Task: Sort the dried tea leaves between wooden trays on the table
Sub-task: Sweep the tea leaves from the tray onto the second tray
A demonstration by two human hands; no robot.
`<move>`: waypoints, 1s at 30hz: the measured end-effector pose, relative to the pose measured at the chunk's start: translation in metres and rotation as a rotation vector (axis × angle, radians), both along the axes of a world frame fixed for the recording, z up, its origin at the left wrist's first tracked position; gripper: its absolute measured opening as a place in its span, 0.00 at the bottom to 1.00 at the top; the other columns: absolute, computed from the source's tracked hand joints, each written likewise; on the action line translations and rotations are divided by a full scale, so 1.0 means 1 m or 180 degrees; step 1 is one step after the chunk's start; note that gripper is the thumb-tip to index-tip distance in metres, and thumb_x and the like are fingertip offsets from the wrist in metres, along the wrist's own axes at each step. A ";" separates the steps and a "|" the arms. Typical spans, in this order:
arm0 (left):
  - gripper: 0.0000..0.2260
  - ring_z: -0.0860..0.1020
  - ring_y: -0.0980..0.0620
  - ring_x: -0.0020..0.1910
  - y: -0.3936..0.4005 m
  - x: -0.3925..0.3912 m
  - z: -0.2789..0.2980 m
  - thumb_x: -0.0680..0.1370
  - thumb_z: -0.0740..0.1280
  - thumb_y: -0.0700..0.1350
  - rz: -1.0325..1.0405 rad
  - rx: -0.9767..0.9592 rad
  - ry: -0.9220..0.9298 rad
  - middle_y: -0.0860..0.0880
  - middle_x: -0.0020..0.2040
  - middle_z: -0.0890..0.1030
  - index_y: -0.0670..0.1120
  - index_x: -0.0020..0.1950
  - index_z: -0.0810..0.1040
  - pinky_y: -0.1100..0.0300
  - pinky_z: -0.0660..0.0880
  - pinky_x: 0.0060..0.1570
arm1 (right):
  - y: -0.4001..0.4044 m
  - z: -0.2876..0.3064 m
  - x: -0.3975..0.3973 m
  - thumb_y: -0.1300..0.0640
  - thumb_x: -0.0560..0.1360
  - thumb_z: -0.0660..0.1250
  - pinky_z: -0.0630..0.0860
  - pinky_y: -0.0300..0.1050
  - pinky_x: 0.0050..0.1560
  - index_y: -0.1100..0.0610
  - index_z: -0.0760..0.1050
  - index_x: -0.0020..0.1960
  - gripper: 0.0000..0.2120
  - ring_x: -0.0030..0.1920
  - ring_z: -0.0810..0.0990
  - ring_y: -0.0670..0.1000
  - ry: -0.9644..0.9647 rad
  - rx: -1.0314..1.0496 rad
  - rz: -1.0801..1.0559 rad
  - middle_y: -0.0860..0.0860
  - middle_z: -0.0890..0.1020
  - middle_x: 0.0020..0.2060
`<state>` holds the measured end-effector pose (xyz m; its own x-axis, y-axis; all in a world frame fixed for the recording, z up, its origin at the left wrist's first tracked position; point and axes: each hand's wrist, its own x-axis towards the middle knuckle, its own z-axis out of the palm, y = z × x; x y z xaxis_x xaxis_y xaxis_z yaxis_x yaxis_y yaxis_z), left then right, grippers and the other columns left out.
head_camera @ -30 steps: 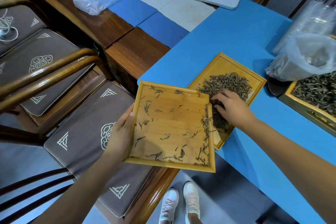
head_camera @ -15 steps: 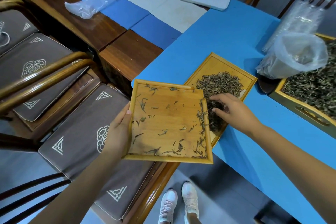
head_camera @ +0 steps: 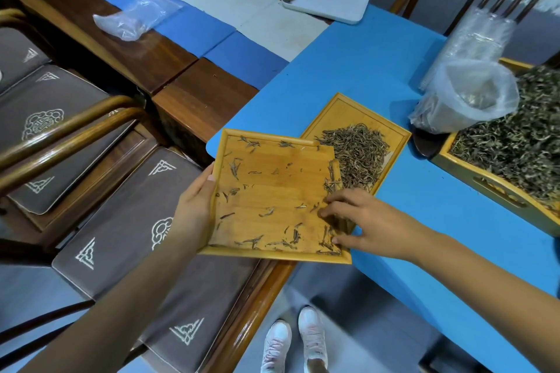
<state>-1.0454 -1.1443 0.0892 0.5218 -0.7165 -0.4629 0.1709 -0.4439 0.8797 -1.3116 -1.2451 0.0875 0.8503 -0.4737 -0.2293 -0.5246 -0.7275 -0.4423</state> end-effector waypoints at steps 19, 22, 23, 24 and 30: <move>0.17 0.79 0.46 0.57 0.010 0.006 0.001 0.82 0.54 0.45 -0.0196 -0.0026 0.0053 0.46 0.60 0.80 0.52 0.70 0.70 0.55 0.75 0.52 | -0.034 -0.017 0.020 0.54 0.76 0.63 0.67 0.43 0.60 0.55 0.69 0.64 0.17 0.59 0.70 0.54 -0.0029 -0.0406 -0.0422 0.53 0.73 0.59; 0.16 0.80 0.49 0.55 0.013 0.009 -0.001 0.82 0.54 0.45 -0.0156 -0.0035 0.0102 0.48 0.58 0.81 0.53 0.69 0.70 0.55 0.76 0.52 | -0.036 -0.018 0.025 0.54 0.77 0.62 0.67 0.44 0.59 0.55 0.71 0.63 0.15 0.59 0.70 0.54 -0.0008 -0.0400 -0.0451 0.54 0.74 0.58; 0.17 0.80 0.47 0.56 0.014 0.010 -0.001 0.82 0.54 0.45 -0.0152 -0.0042 0.0140 0.48 0.58 0.81 0.53 0.70 0.70 0.50 0.75 0.56 | -0.037 -0.018 0.027 0.54 0.77 0.62 0.67 0.44 0.59 0.55 0.71 0.63 0.15 0.59 0.71 0.54 0.0008 -0.0401 -0.0452 0.54 0.74 0.57; 0.17 0.79 0.45 0.57 0.015 0.011 -0.001 0.82 0.54 0.45 -0.0150 -0.0043 0.0175 0.47 0.59 0.81 0.52 0.70 0.70 0.47 0.73 0.60 | -0.037 -0.018 0.028 0.54 0.77 0.62 0.68 0.44 0.58 0.56 0.71 0.63 0.15 0.59 0.71 0.54 0.0021 -0.0405 -0.0456 0.54 0.75 0.57; 0.16 0.77 0.45 0.61 0.021 0.016 -0.006 0.82 0.54 0.46 -0.0244 -0.0006 0.0131 0.48 0.61 0.80 0.53 0.69 0.71 0.43 0.70 0.64 | -0.043 -0.023 0.036 0.57 0.77 0.61 0.70 0.47 0.56 0.57 0.73 0.60 0.12 0.57 0.72 0.56 -0.0038 -0.0487 -0.0662 0.56 0.76 0.53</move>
